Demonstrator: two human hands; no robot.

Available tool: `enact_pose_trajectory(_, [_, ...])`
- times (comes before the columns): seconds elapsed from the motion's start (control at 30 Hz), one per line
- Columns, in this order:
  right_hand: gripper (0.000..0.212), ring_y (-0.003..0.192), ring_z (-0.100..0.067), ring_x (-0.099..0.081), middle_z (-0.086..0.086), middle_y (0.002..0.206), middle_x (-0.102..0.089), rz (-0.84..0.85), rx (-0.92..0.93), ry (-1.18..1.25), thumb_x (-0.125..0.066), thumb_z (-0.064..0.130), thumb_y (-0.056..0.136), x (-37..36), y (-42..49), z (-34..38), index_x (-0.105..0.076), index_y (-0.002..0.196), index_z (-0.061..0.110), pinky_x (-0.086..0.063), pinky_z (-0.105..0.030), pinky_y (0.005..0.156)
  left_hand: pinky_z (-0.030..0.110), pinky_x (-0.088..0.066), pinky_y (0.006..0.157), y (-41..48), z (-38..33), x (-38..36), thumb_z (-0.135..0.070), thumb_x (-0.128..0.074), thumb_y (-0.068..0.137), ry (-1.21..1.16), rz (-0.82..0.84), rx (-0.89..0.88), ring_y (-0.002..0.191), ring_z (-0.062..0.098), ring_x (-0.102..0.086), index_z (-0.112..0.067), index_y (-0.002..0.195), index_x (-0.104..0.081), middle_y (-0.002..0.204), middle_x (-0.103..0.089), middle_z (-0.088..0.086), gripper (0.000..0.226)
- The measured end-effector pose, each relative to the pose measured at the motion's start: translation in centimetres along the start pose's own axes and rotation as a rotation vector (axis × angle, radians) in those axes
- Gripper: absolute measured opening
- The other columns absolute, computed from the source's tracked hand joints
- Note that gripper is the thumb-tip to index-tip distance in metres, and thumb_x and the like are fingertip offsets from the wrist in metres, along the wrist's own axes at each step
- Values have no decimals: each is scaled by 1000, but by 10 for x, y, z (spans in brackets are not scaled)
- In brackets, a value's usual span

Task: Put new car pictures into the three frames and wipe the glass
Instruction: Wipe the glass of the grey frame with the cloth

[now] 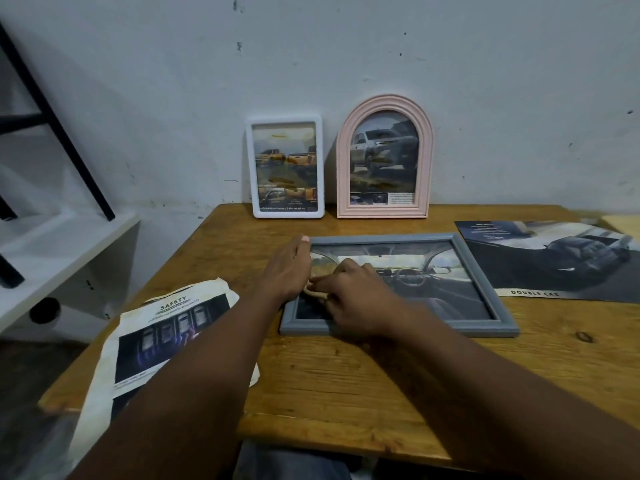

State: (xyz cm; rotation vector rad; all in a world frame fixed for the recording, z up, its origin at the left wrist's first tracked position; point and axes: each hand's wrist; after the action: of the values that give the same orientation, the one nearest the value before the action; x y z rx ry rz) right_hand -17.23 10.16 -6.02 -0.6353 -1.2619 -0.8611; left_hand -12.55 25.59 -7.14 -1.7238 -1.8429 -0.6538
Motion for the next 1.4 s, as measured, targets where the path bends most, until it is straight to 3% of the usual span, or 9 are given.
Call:
enact_pose_trajectory(0.13, [46, 123, -16, -38, -3, 132, -55, 104, 88, -34, -46, 29, 101, 22, -22, -28, -46, 146, 40, -31, -37, 98, 35, -19, 119, -6, 1, -5, -42, -18, 110, 109, -34, -53, 150, 26, -29, -19, 159, -33, 164, -33, 5, 55])
enact_pose_trajectory(0.47, [47, 128, -19, -42, -5, 139, -51, 110, -129, -169, -45, 37, 101, 46, -95, -106, -42, 148, 41, -33, -39, 103, 39, -22, 120, -10, -5, -8, -43, -20, 111, 246, -21, -87, 151, 26, -28, -19, 160, -26, 166, -29, 8, 56])
enact_pose_trajectory(0.53, [42, 126, -19, -43, -4, 135, -55, 55, -227, -244, -42, 39, 102, 45, -109, -104, -48, 143, 37, -32, -39, 100, 40, -23, 119, -11, -6, -8, -43, -20, 111, 243, -30, -86, 150, 27, -30, -19, 160, -28, 165, -31, 8, 55])
enact_pose_trajectory(0.63, [33, 120, -22, -50, -4, 120, -65, -150, -453, -275, -40, 38, 99, 23, -120, -75, -62, 118, 22, -37, -39, 100, 41, -29, 115, -13, -8, -9, -41, -20, 111, 207, -60, -82, 144, 29, -38, -17, 155, -37, 159, -40, 11, 53])
enact_pose_trajectory(0.77, [48, 144, -36, -31, -23, 144, -50, -151, -639, -133, -45, 33, 96, -4, -106, -26, -56, 130, 1, -24, -48, 120, 35, -31, 101, -16, -9, -9, -39, -20, 111, 175, -79, -71, 136, 29, -44, -17, 148, -45, 151, -47, 13, 49])
enact_pose_trajectory(0.93, [64, 147, -39, -26, -28, 154, -34, -131, -464, -47, -48, 37, 98, -19, -66, 37, -38, 145, -6, -20, -51, 121, 31, -29, 93, -14, -6, -8, -38, -21, 111, 142, -89, -76, 115, 21, -47, -16, 142, -49, 144, -52, 14, 47])
enact_pose_trajectory(1.07, [51, 140, -35, -36, -21, 146, -46, -136, -142, -10, -50, 31, 96, -27, -48, 65, -49, 138, 0, -27, -47, 119, 29, -28, 92, -10, -4, -5, -36, -21, 111, 96, -78, -61, 111, 20, -47, -14, 139, -53, 143, -53, 14, 47])
enact_pose_trajectory(1.2, [33, 118, -26, -54, -8, 133, -59, -125, 65, 149, -46, 24, 99, -16, -47, 42, -57, 129, 16, -46, -42, 99, 33, -33, 93, -7, -1, -6, -39, -20, 110, 83, -70, -54, 107, 19, -47, -15, 135, -54, 137, -56, 13, 49])
enact_pose_trajectory(1.4, [32, 114, -17, -55, -2, 131, -61, 4, 93, 102, -45, 28, 102, 12, -77, -17, -53, 134, 27, -46, -36, 95, 37, -38, 94, -6, 0, -6, -42, -21, 110, 163, -57, -106, 116, 28, -55, -15, 134, -53, 135, -59, 15, 49])
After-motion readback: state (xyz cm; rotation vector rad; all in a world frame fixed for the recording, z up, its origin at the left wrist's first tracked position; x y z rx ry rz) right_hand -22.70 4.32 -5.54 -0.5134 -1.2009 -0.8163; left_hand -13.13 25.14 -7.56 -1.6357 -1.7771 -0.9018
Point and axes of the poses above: each hand's wrist, its own y-axis towards the middle knuckle, its own x-axis out of the back of the hand, z = x × y
